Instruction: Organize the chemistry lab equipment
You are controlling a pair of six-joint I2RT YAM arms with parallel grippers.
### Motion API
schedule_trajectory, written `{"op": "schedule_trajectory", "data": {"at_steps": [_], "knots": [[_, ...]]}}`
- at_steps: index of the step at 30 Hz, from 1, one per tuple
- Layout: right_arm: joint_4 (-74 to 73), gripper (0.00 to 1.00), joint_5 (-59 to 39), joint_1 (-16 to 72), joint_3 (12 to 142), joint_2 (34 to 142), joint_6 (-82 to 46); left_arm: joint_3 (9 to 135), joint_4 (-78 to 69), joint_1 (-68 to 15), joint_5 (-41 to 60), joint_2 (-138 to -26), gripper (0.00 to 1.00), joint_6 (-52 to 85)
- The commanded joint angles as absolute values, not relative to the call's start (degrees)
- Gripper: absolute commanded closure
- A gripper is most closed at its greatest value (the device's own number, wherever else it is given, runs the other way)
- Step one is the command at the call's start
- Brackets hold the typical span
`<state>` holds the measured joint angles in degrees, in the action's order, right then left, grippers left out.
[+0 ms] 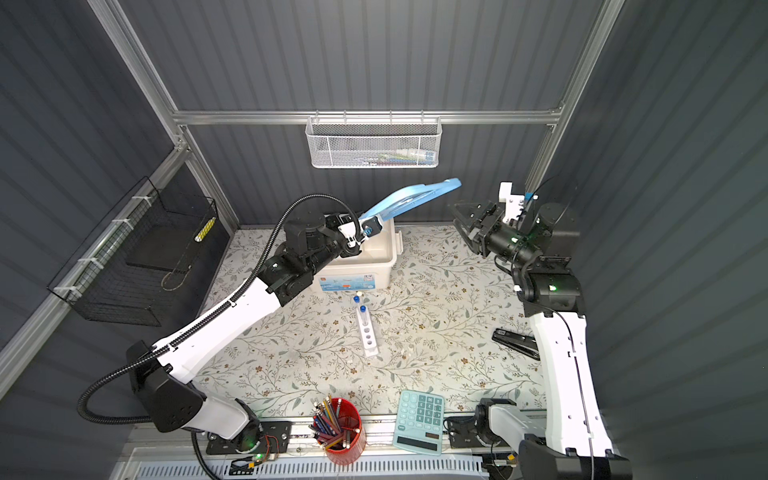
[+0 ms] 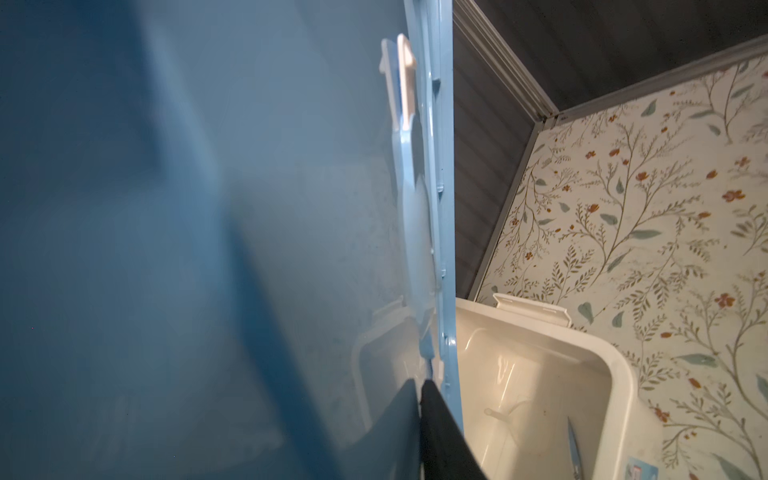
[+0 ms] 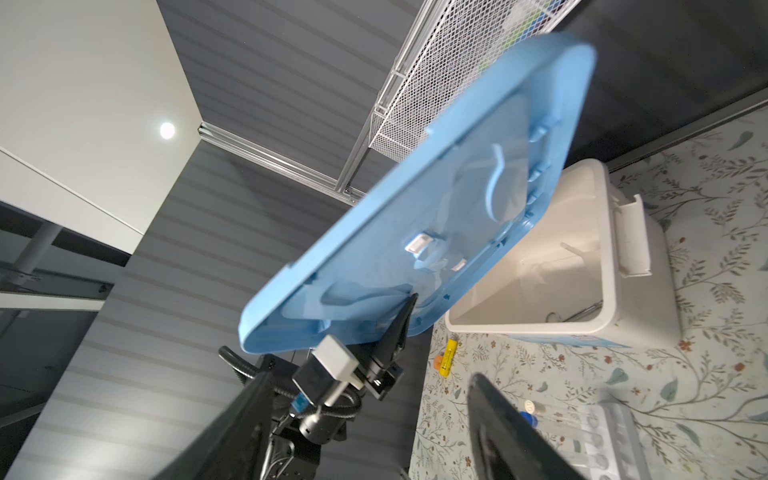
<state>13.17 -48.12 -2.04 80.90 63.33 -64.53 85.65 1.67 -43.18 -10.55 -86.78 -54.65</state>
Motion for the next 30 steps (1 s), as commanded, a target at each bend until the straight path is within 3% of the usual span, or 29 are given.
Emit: {"op": "schedule_trajectory", "data": {"at_steps": [1, 12, 30], "knots": [[4.44, 0.27, -49.83, -1.46, 77.46, 61.61, -72.65, 85.63, -3.65, -44.07, -14.52, -86.06, 0.98, -63.8], [1.88, 0.27, -47.4, 0.39, 71.68, 61.06, -75.86, 82.61, -4.69, -45.84, -14.43, -83.37, 0.98, -67.97], [2.47, 0.3, -46.23, 3.37, 69.61, 63.27, -74.95, 75.18, -7.42, -46.7, -5.86, -79.12, 0.98, -73.77]]}}
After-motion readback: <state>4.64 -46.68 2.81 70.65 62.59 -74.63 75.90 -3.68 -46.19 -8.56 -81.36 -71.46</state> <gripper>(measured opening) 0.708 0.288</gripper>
